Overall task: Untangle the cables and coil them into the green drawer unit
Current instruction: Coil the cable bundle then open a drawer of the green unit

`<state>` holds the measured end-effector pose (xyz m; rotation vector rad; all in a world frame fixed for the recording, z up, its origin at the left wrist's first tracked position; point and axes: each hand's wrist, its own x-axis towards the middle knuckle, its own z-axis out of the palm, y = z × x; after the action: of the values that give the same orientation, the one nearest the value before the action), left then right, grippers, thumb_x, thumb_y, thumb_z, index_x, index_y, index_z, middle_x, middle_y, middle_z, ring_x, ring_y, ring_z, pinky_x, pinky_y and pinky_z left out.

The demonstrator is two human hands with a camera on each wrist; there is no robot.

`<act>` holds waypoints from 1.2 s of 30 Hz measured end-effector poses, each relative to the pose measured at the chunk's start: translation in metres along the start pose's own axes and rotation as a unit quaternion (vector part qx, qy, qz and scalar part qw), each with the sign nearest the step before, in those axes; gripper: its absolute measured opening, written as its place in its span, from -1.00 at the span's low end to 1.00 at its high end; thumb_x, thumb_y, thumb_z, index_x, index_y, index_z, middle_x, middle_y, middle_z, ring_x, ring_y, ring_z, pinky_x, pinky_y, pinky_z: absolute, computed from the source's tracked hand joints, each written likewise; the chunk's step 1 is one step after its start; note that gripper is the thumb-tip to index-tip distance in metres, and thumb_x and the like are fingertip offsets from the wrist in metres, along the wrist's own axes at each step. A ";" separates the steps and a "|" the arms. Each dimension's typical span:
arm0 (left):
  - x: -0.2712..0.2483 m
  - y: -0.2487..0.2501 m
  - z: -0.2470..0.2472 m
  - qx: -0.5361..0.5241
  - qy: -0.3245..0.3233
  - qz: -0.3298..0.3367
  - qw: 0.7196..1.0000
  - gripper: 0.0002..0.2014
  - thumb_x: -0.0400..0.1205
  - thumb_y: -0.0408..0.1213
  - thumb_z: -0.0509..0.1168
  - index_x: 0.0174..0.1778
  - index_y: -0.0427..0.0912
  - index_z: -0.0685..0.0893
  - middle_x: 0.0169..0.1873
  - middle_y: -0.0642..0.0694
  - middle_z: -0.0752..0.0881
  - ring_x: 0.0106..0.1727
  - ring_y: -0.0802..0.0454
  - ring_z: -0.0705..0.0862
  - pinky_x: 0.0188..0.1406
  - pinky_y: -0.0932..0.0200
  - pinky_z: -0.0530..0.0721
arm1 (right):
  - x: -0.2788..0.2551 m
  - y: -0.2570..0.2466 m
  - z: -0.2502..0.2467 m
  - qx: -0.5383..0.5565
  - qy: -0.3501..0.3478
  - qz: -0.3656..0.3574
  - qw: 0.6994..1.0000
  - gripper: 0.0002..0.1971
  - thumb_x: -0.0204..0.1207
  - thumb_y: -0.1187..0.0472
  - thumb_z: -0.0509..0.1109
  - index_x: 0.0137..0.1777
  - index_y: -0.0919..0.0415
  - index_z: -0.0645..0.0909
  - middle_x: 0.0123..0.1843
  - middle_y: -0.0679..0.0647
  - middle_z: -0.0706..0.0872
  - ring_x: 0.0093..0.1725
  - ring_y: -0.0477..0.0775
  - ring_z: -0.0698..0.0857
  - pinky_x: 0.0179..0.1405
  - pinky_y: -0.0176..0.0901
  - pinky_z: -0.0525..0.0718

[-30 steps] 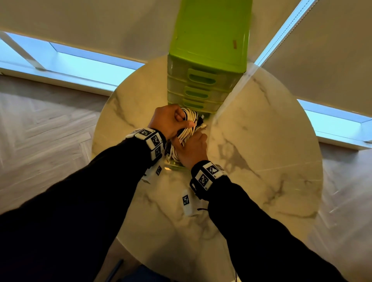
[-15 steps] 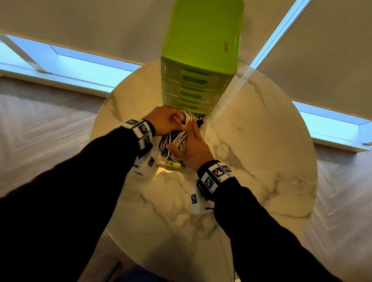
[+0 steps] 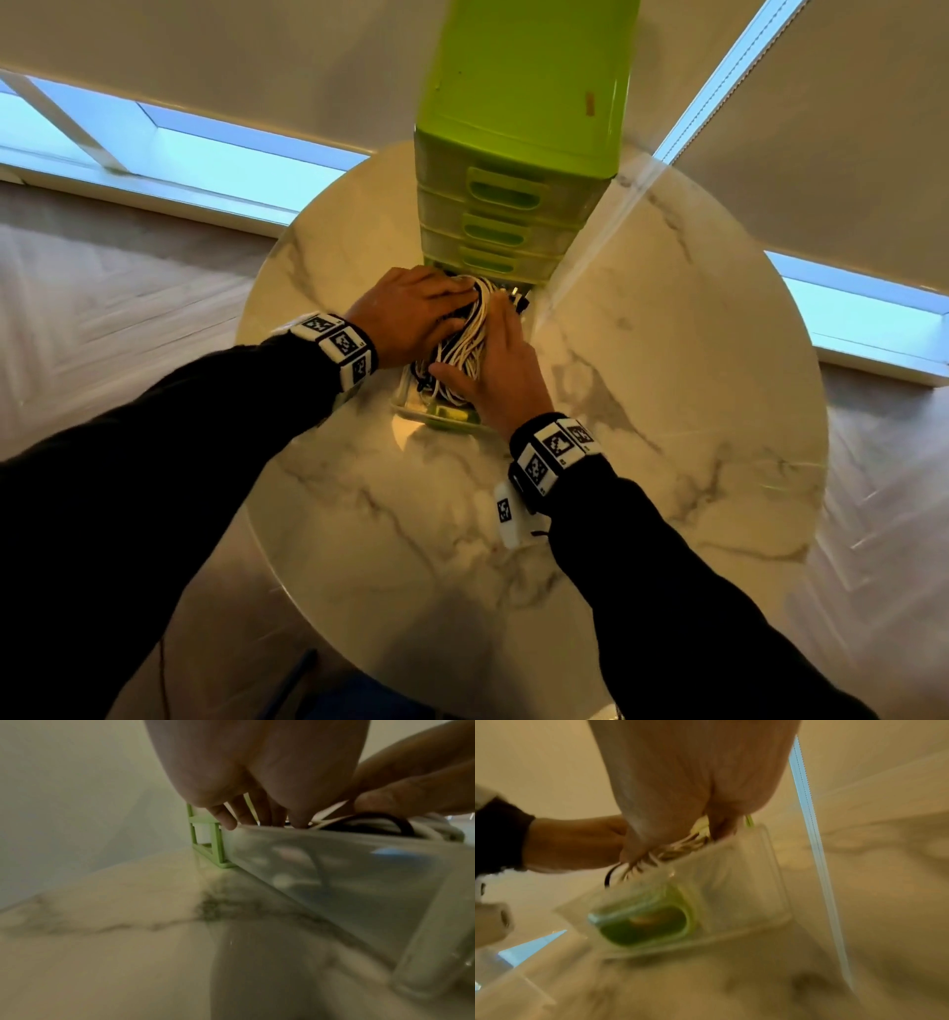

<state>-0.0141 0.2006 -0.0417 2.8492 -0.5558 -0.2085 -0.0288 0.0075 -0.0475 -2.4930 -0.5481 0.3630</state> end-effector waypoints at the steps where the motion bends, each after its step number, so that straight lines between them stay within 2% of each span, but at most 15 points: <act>1: -0.002 -0.001 0.001 -0.004 -0.002 -0.003 1.000 -0.36 0.74 0.16 -0.16 0.66 -0.03 0.43 0.61 -0.04 0.49 0.52 -0.20 0.51 0.41 -0.18 0.47 | -0.004 0.000 0.006 0.010 0.030 -0.014 0.999 0.05 0.54 -0.30 0.37 0.74 0.41 0.01 0.77 0.36 0.03 0.73 0.29 0.17 0.64 -0.06 0.25; 3: -0.004 -0.003 0.006 -0.012 -0.004 -0.005 1.000 -0.38 0.76 0.12 -0.16 0.69 -0.03 0.39 0.65 -0.03 0.44 0.57 -0.18 0.48 0.44 -0.18 0.46 | -0.013 0.001 0.015 -0.023 0.084 -0.086 0.992 -0.15 0.67 -0.17 0.24 0.70 0.50 0.12 0.73 0.43 0.14 0.73 0.33 0.19 0.69 0.08 0.27; 6: -0.006 -0.008 0.008 -0.026 -0.013 -0.002 1.000 -0.38 0.78 0.09 -0.21 0.70 -0.04 0.37 0.70 0.01 0.35 0.63 -0.12 0.42 0.46 -0.16 0.46 | -0.031 0.006 0.024 -0.141 0.053 -0.178 0.972 -0.38 0.80 0.00 0.08 0.72 0.39 0.16 0.76 0.32 0.15 0.76 0.25 0.12 0.64 0.30 0.30; 8: -0.004 -0.014 0.009 -0.032 -0.024 0.005 0.999 -0.39 0.78 0.09 -0.22 0.71 -0.02 0.36 0.71 0.05 0.31 0.64 -0.08 0.38 0.46 -0.13 0.43 | -0.039 0.009 0.021 -0.174 0.018 -0.212 0.961 -0.31 0.78 -0.16 0.06 0.75 0.30 0.13 0.78 0.28 0.10 0.78 0.24 0.05 0.68 0.35 0.17; 11: 0.000 -0.026 0.011 -0.079 0.003 0.038 0.996 -0.49 0.81 0.02 -0.05 0.63 -0.03 0.49 0.65 0.02 0.43 0.59 -0.08 0.49 0.46 -0.19 0.52 | -0.038 0.016 0.019 -0.230 -0.057 -0.219 0.947 0.08 0.49 -0.49 0.22 0.78 0.24 0.02 0.80 0.27 -0.01 0.79 0.26 -0.05 0.72 0.35 0.03; 13: 0.003 -0.029 0.011 -0.166 0.063 0.046 0.983 -0.62 0.80 -0.10 0.16 0.46 -0.12 0.68 0.49 -0.08 0.63 0.45 -0.09 0.63 0.44 -0.16 0.60 | -0.036 0.018 0.021 -0.253 -0.084 -0.206 0.942 0.18 0.39 -0.52 0.32 0.78 0.23 -0.02 0.80 0.28 0.00 0.78 0.28 -0.02 0.70 0.35 0.09; 14: 0.004 -0.029 0.012 -0.207 0.098 0.037 0.973 -0.69 0.77 -0.17 0.26 0.36 -0.15 0.75 0.39 -0.10 0.72 0.38 -0.05 0.69 0.41 -0.13 0.62 | -0.035 0.018 0.022 -0.248 -0.084 -0.199 0.944 0.12 0.44 -0.48 0.31 0.78 0.24 0.01 0.79 0.28 0.04 0.78 0.28 0.01 0.69 0.34 0.13; 17: 0.009 -0.025 0.008 -0.271 0.192 -0.041 0.942 -0.82 0.64 -0.21 0.48 0.09 -0.20 0.79 0.08 -0.11 0.80 0.08 0.12 0.70 0.17 -0.01 0.70 | -0.033 0.019 0.026 -0.218 -0.066 -0.194 0.954 -0.14 0.66 -0.31 0.13 0.76 0.27 0.09 0.78 0.28 0.12 0.76 0.29 0.09 0.67 0.34 0.21; 20: 0.015 -0.029 0.003 -0.333 0.248 -0.179 0.892 -0.45 0.39 -0.07 0.68 0.09 -0.19 0.53 0.03 -0.10 0.55 -0.09 0.10 0.56 -0.11 0.26 0.61 | -0.034 0.018 0.027 -0.220 -0.071 -0.197 0.953 -0.19 0.70 -0.26 0.07 0.76 0.30 0.08 0.77 0.30 0.13 0.76 0.32 0.10 0.66 0.37 0.22; 22: 0.022 -0.035 -0.001 -0.374 0.220 -0.228 0.872 -0.15 0.27 -0.01 0.74 0.35 -0.18 0.43 0.23 -0.11 0.49 0.05 0.07 0.60 -0.08 0.27 0.64 | -0.035 0.017 0.027 -0.217 -0.076 -0.198 0.953 -0.20 0.71 -0.22 0.13 0.75 0.32 0.10 0.77 0.30 0.13 0.76 0.33 0.11 0.65 0.39 0.24; 24: 0.030 -0.038 -0.005 -0.390 0.169 -0.230 0.875 0.04 0.27 -0.04 0.75 0.58 -0.13 0.31 0.43 -0.12 0.44 0.26 0.07 0.57 0.03 0.20 0.68 | -0.034 0.016 0.026 -0.210 -0.078 -0.195 0.955 -0.23 0.72 -0.17 0.17 0.75 0.33 0.11 0.76 0.31 0.15 0.75 0.33 0.12 0.64 0.39 0.26; 27: 0.042 -0.038 -0.009 -0.381 0.133 -0.175 0.898 0.03 0.31 -0.16 0.74 0.60 -0.19 0.26 0.48 -0.15 0.50 0.40 -0.01 0.56 0.33 -0.07 0.67 | -0.034 0.016 0.024 -0.192 -0.086 -0.191 0.959 -0.20 0.68 -0.10 0.29 0.74 0.33 0.09 0.77 0.30 0.12 0.75 0.33 0.11 0.64 0.39 0.26; 28: 0.044 -0.038 -0.010 -0.379 0.124 -0.165 0.902 0.01 0.33 -0.17 0.73 0.59 -0.21 0.26 0.46 -0.15 0.56 0.40 -0.02 0.59 0.37 -0.08 0.65 | -0.034 0.015 0.023 -0.186 -0.090 -0.193 0.959 -0.17 0.65 -0.08 0.35 0.74 0.34 0.09 0.77 0.31 0.12 0.75 0.34 0.11 0.65 0.40 0.26; 33: 0.046 -0.044 -0.016 -0.338 0.096 -0.162 0.922 -0.09 0.45 -0.15 0.65 0.60 -0.22 0.25 0.35 -0.15 0.72 0.29 -0.08 0.71 0.14 0.15 0.57 | -0.020 0.010 0.010 -0.151 -0.117 -0.188 0.963 -0.14 0.63 -0.03 0.38 0.75 0.33 0.02 0.79 0.29 0.03 0.77 0.32 0.00 0.72 0.36 0.06; 36: 0.046 -0.048 -0.019 -0.340 0.076 -0.143 0.926 -0.11 0.51 -0.17 0.61 0.64 -0.19 0.20 0.41 -0.15 0.69 0.33 -0.02 0.69 0.17 0.20 0.55 | -0.002 0.009 0.005 -0.153 -0.132 -0.170 0.964 -0.12 0.62 -0.01 0.39 0.76 0.30 -0.01 0.80 0.25 -0.02 0.78 0.29 -0.05 0.72 0.37 0.00</act>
<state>0.0487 0.2302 -0.0395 2.2192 -0.0103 -0.1814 -0.0301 0.0019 -0.0566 -2.5847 -1.2040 0.5095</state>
